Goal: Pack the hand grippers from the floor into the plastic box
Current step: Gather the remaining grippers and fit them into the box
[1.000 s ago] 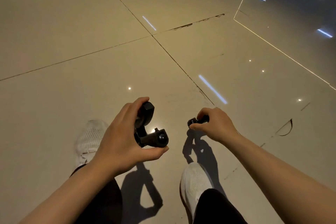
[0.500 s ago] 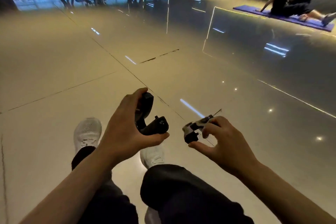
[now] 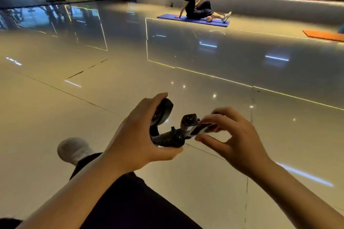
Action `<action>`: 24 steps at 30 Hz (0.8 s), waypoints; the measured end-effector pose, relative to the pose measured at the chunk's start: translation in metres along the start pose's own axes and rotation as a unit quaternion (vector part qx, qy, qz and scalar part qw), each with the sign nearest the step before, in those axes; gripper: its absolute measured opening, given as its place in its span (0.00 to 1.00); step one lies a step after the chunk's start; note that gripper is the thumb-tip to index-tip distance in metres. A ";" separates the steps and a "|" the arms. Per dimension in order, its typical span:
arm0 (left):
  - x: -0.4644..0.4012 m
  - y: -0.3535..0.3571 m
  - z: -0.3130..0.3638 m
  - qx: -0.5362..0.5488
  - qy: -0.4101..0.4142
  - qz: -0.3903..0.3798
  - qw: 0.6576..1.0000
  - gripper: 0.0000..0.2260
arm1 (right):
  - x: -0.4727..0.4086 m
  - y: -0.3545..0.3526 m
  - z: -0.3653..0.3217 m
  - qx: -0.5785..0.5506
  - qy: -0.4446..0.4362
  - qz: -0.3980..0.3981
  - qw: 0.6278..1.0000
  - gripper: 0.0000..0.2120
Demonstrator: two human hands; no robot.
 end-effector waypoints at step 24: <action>-0.053 0.269 0.171 0.099 0.044 -0.278 0.954 0.45 | 0.297 -0.111 0.178 -0.121 0.418 0.093 0.895 0.10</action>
Point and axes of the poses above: each hand's wrist, its own x-axis away from the middle knuckle, its own y-axis out of the palm, z = x × y, the point moved 5 cm from there along -x, towards the middle knuckle, and after that the axes turned 11 degrees about -z, right-handed, at the moved point
